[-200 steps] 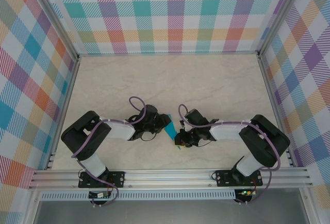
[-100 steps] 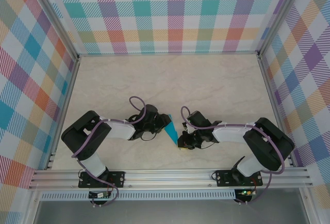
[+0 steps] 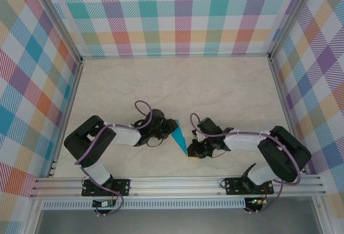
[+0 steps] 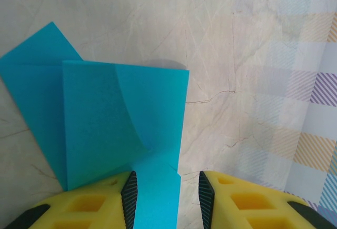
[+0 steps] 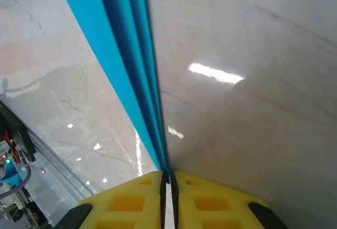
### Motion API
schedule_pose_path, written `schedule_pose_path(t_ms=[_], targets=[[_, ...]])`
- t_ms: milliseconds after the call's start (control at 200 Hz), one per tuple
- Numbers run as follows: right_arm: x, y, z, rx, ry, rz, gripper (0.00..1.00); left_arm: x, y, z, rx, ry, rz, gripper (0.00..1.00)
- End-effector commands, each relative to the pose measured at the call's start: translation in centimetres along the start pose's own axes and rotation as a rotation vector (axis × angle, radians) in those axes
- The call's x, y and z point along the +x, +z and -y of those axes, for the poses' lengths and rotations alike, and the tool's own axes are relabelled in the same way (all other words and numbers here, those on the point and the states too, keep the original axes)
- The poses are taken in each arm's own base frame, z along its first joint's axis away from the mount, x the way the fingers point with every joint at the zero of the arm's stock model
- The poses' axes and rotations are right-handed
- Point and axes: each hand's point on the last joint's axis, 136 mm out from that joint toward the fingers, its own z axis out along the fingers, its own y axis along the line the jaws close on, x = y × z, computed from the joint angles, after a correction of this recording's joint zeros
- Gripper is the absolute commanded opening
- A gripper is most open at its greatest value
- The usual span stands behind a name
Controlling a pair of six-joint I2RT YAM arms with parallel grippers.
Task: Fold a paper plane with a square sheet of paper (pick it up from the middle)
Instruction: Fold the wing for the fifth time at the center of the table.
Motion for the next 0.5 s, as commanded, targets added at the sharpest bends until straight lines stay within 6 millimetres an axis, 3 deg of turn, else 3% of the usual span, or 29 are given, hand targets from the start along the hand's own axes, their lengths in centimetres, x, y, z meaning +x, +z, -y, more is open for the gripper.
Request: schedule_pose_path(t_ms=[0,255,380,495], targets=[[3.3,-0.6,2.8,0.102,0.06,-0.097,0.15,1.4,1.3,-6.4,-0.204,-0.03,-0.043,0.38],[-1.2,-3.3,-3.3,-0.032,-0.05,0.083,0.22,1.5,1.3,-6.0,-0.19,-0.027,-0.048,0.38],[-3.6,-2.8,-5.8,-0.09,-0.052,0.113,0.21,1.4,1.3,-6.0,-0.191,-0.029,-0.046,0.38],[-5.1,-1.6,-6.2,-0.094,-0.006,0.116,0.21,1.5,1.4,-6.0,-0.19,-0.028,-0.051,0.38]])
